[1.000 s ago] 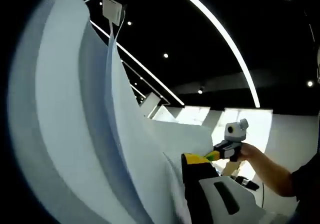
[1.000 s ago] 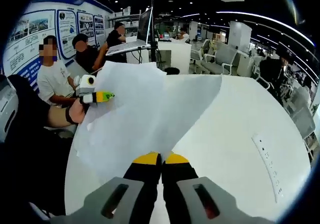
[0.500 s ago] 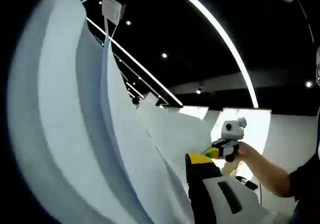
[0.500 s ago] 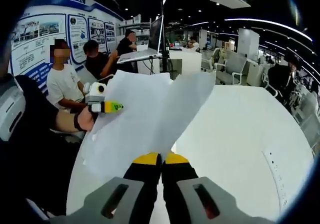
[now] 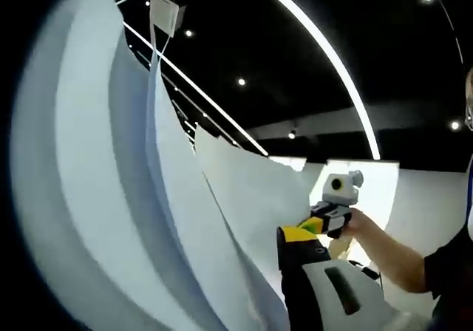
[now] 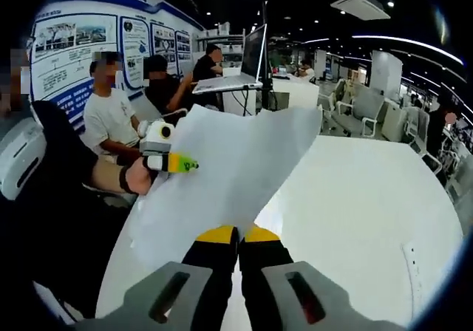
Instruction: Organize the stack of printing papers by aligning and flattening the scattered papers on the table
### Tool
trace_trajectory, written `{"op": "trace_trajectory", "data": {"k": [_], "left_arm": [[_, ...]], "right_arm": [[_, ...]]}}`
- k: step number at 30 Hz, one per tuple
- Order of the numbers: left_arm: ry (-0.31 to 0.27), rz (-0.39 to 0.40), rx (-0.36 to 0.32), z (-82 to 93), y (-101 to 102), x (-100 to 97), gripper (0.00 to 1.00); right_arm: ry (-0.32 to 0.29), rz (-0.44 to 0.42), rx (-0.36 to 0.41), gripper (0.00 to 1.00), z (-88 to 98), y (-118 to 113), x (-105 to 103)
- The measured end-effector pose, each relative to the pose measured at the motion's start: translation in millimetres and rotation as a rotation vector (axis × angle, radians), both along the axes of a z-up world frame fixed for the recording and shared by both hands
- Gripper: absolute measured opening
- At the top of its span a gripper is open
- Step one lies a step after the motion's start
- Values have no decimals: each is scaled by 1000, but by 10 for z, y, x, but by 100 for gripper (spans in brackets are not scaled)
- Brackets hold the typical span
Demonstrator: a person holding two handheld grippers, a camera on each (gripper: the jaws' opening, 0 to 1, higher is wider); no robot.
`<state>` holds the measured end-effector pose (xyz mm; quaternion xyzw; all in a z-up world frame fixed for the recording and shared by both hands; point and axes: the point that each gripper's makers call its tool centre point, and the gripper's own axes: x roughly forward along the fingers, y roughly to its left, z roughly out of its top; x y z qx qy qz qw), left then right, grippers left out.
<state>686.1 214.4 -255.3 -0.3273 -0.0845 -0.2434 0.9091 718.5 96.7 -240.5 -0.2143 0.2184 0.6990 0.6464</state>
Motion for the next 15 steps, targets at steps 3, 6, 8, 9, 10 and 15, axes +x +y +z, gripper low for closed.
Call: {"op": "trace_trajectory", "data": {"k": [3,6,8,9,10,15], "left_arm": [[2,-8,4,3,-24,-1,32],[7,-4,20,-5,-37,1,33],[4,-10,21,1,-48,-4,34],[3,-11,27,1,-55,-5,34],[3,-11,32,1,-63,-5,34],[4,-22,35,-4,-81,-7,34]], "right_arm": [[0,6,-4,0,-20,24,-12],[1,12,0,0,-32,52,-19],[13,15,2,0,-38,61,-23],[19,22,4,0,-41,67,-25],[16,26,6,0,-42,74,-14],[14,40,12,0,-46,171,-54]]}}
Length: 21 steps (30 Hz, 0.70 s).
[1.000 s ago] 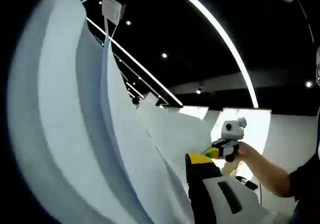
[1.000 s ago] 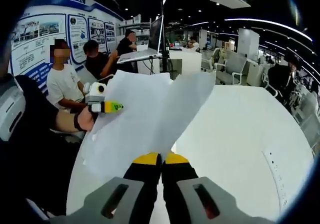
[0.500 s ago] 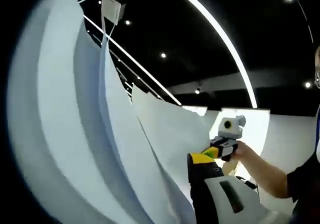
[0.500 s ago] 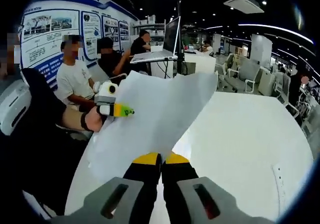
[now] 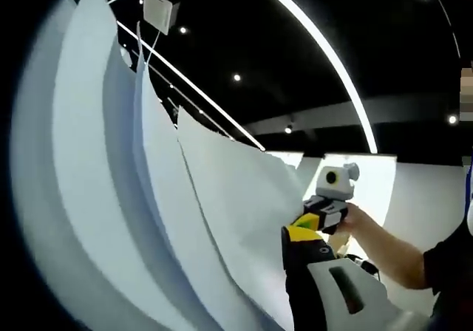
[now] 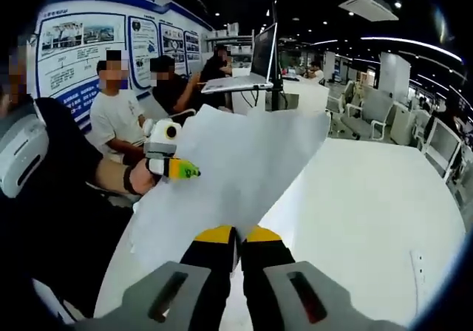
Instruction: Organize the stack of printing papers by aligning and flattening the scattered papers on the table
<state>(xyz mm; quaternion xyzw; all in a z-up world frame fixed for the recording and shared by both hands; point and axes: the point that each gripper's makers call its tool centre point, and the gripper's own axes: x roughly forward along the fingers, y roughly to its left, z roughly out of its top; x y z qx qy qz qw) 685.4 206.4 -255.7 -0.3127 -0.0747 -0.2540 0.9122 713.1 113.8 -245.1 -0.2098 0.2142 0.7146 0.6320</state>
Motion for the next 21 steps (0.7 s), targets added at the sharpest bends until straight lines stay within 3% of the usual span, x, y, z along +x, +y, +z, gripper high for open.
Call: {"op": "trace_trajectory", "data": {"k": [16,21], "left_arm": [[12,4,13,-21,-5,14,34],[11,10,-8,-10,20,13,33]], "right_arm": [[-1,20,3,0,0,214,-84],[36,25,18,0,19,213,-118]]}}
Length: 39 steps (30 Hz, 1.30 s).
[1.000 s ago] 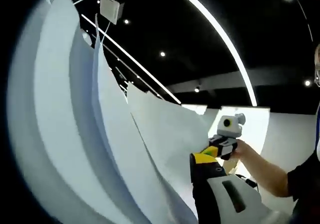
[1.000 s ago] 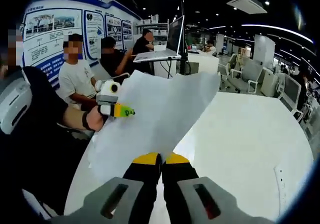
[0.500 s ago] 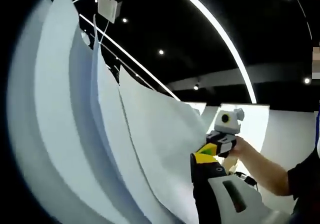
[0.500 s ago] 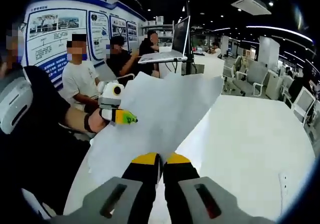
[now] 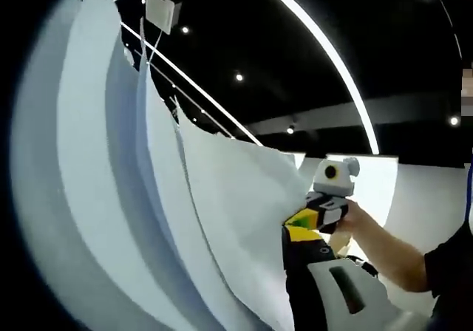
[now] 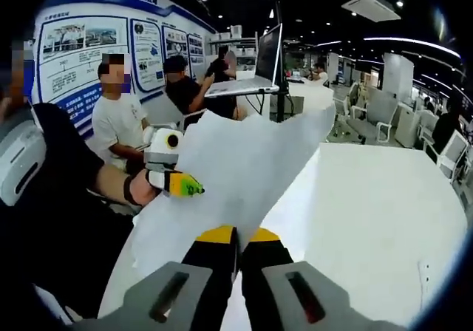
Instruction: Organize the stack of printing papers by aligning and flattening the scattered papers on the table
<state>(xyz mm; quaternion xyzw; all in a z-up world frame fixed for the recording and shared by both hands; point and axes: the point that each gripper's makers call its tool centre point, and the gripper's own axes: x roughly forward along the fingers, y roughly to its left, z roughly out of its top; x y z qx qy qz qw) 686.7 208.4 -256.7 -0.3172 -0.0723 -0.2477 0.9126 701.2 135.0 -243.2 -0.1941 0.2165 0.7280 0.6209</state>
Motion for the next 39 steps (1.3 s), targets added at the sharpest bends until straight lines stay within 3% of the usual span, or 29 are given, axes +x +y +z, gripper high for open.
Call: {"op": "trace_trajectory", "data": {"k": [7,20,35,39], "left_arm": [[-4,-1,9,4,-17,5,33],[-12,-8,11,9,-30,1,32],[-44,45,67,18,39,-13,10],[-56,38,68,34,36,-19,9]], "right_arm": [[26,62,21,0,98,-71,-153],[21,72,30,0,25,90,-188],[56,7,42,0,19,107,-124],[33,-16,37,7,11,86,-69]]}}
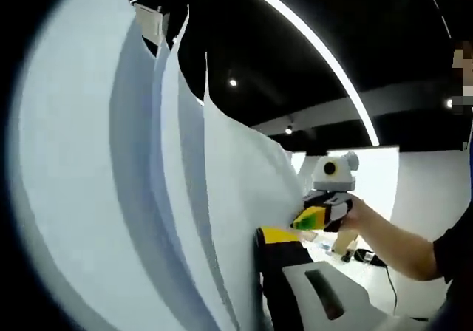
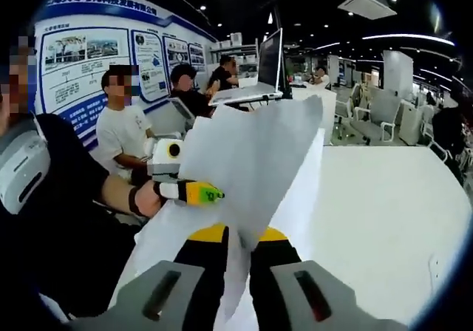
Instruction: Organize the stack of printing papers by aligning and flattening the scattered papers on the table
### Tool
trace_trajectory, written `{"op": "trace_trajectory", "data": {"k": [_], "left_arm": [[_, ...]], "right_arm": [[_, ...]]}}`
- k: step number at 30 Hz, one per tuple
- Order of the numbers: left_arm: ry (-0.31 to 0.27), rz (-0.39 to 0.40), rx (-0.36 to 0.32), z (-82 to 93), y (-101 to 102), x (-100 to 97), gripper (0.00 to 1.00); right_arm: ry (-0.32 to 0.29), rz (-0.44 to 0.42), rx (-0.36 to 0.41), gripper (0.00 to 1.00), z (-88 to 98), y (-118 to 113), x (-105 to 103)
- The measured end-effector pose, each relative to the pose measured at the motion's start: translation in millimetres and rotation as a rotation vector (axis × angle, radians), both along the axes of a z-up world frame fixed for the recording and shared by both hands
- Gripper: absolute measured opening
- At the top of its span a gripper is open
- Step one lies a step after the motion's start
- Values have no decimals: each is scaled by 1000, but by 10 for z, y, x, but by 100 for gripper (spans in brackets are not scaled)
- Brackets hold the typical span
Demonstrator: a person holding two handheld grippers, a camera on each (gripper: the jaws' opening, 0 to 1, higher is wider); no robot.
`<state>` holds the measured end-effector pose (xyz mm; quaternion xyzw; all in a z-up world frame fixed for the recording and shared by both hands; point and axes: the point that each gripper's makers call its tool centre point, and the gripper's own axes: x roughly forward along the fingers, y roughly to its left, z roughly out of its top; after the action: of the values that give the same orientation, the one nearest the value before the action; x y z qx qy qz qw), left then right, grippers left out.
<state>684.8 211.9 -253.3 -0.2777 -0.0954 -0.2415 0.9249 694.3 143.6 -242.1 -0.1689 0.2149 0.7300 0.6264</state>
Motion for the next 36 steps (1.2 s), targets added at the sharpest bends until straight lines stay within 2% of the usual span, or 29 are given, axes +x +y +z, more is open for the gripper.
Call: {"op": "trace_trajectory", "data": {"k": [3,5,7,10,15,20,25,28,29,32,36], "left_arm": [[-39,-28,-13,72,-28,-53,7],[-61,-36,-28,118,-22,-88,6],[-105,-42,-86,212,21,-144,6],[-121,-49,-169,251,128,-170,6],[-134,-63,-232,291,188,-209,5],[-147,-86,-224,322,140,-238,5],[-136,-104,-233,328,113,-248,5],[-138,-127,-241,404,37,-278,5],[-147,-143,-248,459,5,-298,5],[-179,-195,-232,632,-98,-344,5],[-205,-250,-194,821,-188,-375,6]], "right_arm": [[3,-19,19,14,24,-33,22],[16,-28,26,15,34,-71,28],[31,-35,25,15,37,-104,27],[40,-49,32,15,57,-150,36],[60,-65,59,18,124,-214,23],[63,-85,74,19,173,-275,68],[68,-112,106,23,249,-346,98],[1,-162,167,24,363,-386,209],[2,-179,183,24,400,-408,234],[85,-185,235,24,524,-463,214],[109,-177,298,25,684,-545,174]]}}
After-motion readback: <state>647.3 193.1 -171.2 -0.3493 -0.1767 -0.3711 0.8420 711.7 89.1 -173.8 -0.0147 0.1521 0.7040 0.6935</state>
